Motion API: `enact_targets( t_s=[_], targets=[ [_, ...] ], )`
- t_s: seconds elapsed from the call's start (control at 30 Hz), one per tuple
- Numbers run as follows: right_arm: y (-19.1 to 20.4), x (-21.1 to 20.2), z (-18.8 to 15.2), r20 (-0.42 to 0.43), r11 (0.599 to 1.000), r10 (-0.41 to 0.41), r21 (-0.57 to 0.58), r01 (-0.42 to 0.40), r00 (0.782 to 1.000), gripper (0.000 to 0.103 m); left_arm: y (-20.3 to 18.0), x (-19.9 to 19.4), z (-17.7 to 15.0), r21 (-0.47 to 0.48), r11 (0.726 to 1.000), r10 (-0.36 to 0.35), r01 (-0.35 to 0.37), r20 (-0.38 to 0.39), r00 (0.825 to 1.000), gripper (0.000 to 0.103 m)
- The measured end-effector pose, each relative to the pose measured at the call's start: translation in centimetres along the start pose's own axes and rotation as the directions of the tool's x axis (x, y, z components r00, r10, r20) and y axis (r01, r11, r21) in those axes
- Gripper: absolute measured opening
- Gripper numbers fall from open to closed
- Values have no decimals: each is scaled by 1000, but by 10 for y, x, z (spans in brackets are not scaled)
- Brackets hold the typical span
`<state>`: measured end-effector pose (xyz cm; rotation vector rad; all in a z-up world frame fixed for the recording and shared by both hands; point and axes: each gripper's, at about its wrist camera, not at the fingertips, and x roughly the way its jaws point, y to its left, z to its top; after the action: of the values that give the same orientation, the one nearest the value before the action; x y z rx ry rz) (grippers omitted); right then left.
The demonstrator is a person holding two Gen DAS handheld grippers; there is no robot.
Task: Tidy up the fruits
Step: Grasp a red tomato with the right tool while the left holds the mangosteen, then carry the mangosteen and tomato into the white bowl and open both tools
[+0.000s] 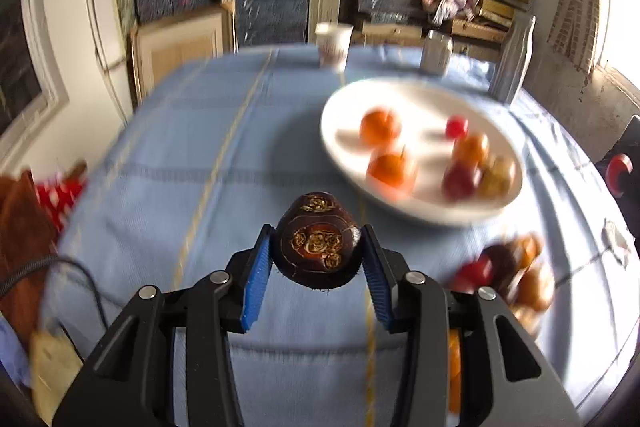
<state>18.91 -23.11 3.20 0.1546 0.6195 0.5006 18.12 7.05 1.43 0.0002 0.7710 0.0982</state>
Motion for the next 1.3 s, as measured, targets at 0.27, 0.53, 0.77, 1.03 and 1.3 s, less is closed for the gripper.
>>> enact_targets(
  t_s=[0.27,0.53,0.77,1.03,1.3],
  targets=[
    [17,51,78,22,999,-9,-43,10,1000,29,-29,21,78,15,998,-55,55,37,998,43],
    [1,161,63,-158,1000,-4,26,8,987,29,-21,108,75,-46,997,-58,54,-83,995,43],
    [5,204,54,-245,1000,19,18,-15,969,29,-23,133,71,-11,1000,-21,20,-101,995,43],
    [6,207,57,-242,999,32,25,-26,970,37,-33,135,70,12,999,-45,46,-100,994,43],
    [58,69,92,69,990,91,-112,-83,993,65,-11,49,77,-44,998,-31,34,66,997,76]
  ],
)
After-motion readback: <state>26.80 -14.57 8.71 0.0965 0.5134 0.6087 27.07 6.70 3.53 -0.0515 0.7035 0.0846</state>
